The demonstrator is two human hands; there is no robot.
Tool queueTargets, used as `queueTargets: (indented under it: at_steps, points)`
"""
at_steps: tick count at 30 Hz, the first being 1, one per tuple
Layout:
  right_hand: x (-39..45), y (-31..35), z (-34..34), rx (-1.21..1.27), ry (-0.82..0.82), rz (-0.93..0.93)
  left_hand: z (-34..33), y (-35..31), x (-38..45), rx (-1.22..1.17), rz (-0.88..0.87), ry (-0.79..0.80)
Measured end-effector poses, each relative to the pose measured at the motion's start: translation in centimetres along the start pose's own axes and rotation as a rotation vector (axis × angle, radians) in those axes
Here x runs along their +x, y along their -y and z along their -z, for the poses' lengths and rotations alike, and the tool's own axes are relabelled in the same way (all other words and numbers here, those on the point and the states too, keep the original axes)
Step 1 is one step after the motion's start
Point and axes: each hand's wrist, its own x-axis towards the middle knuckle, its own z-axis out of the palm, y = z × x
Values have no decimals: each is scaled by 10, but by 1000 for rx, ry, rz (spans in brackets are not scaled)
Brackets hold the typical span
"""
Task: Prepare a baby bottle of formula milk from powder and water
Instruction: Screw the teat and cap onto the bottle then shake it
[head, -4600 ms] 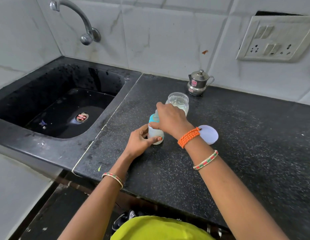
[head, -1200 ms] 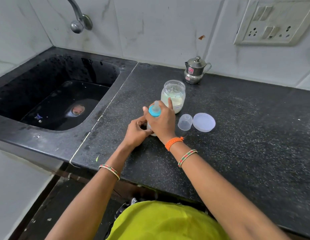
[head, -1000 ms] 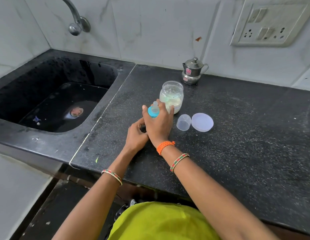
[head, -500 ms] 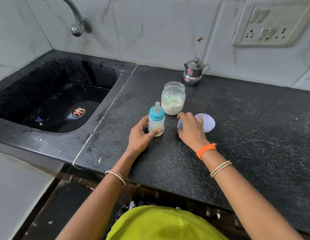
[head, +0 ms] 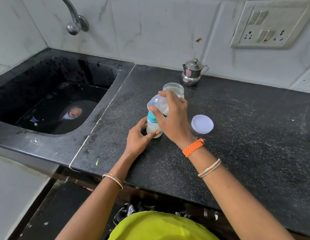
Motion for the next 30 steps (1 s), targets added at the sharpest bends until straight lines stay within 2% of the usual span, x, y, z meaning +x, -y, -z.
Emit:
queueTargets:
  at_steps: [5, 14, 23, 30]
  points:
    - [-9, -13, -15, -93, 89, -4, -1, -1, -2, 8, -2, -26]
    - [-21, -12, -44, 18, -110, -112, 0, 0, -2, 34, -17, -37]
    - [-8, -18, -53, -59, -173, -63, 0, -2, -1, 26, 13, -54]
    - [-3, -19, -58, -201, -139, -2, -3, 0, -2, -6, -13, -89]
